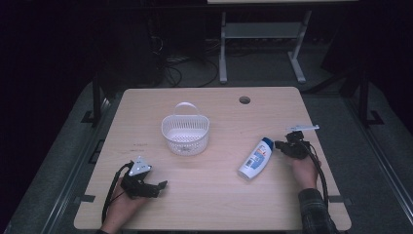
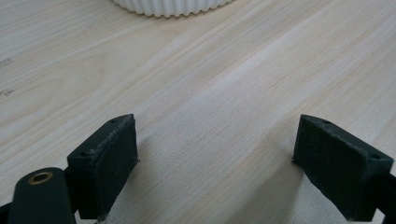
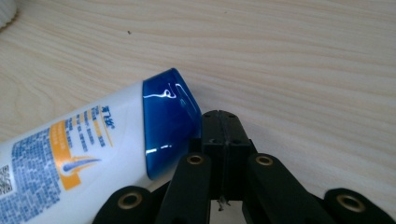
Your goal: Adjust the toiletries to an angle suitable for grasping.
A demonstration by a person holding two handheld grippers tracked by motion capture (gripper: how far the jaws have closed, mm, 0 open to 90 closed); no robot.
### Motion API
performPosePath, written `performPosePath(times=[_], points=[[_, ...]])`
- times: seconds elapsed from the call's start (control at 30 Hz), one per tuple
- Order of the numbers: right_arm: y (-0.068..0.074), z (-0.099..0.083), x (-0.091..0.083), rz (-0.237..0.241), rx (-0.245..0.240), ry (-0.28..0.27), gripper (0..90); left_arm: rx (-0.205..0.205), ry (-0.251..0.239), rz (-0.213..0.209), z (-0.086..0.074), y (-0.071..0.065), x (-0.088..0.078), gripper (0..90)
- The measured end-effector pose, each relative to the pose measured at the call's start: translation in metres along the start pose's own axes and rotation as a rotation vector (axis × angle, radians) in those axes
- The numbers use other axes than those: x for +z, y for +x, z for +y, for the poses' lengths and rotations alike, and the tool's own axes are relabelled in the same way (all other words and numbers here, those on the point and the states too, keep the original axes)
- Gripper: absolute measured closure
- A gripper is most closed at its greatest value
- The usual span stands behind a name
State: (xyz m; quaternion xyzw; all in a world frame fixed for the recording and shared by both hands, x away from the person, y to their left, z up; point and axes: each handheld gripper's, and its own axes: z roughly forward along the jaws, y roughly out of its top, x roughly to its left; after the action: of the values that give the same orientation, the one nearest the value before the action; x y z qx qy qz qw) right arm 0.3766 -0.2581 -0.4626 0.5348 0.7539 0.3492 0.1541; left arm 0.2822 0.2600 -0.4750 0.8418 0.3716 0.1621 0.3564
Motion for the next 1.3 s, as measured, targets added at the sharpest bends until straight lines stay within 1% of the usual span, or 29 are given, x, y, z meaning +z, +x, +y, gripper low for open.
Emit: performPosePath(times=[0.13,0.27,0.3,0.43,0.47,0.6,0.73,0.77,0.8,0.87,0.93,1.03,1.3], points=[[0.002,0.004,0.003,0.004,-0.007,-0.009,89.6,0.0,0.0,0.0,0.0,0.0,0.0,12.7],[0.002,0.006,0.007,0.011,-0.002,-0.022,89.6,-0.001,0.0,-0.001,0.0,0.0,0.0,12.7],[0.003,0.006,0.007,0.011,0.006,-0.02,89.6,-0.001,0.0,0.0,0.0,0.0,0.0,12.7],[0.003,0.008,0.009,0.018,0.01,-0.013,89.6,-0.001,0.0,-0.001,0.0,0.0,0.0,12.7],[0.004,0.01,0.01,0.021,0.007,-0.019,89.6,-0.001,0.0,-0.001,0.0,0.0,0.0,12.7],[0.012,0.016,0.014,0.036,-0.003,-0.014,89.6,0.001,0.0,0.0,0.0,0.0,0.0,12.7],[0.018,0.019,0.018,0.043,-0.013,-0.023,89.7,0.001,0.0,0.0,0.0,0.0,0.0,12.7],[0.02,0.02,0.02,0.046,-0.021,-0.015,89.6,0.002,0.0,0.0,0.0,0.0,0.0,12.7],[0.022,0.021,0.02,0.05,-0.017,-0.012,89.6,0.001,0.0,0.0,0.0,0.0,0.0,12.7],[0.024,0.023,0.022,0.058,-0.029,-0.012,89.7,0.001,0.0,0.0,0.0,0.0,0.0,12.7],[0.027,0.024,0.023,0.063,-0.03,-0.007,89.7,0.001,0.0,0.0,0.0,0.0,0.0,12.7],[0.033,0.025,0.027,0.073,-0.056,0.003,89.6,0.001,0.0,0.0,0.0,0.0,0.0,12.7],[0.048,0.03,0.031,0.098,-0.094,0.013,89.6,0.003,0.0,-0.002,0.0,0.0,0.0,12.7]])
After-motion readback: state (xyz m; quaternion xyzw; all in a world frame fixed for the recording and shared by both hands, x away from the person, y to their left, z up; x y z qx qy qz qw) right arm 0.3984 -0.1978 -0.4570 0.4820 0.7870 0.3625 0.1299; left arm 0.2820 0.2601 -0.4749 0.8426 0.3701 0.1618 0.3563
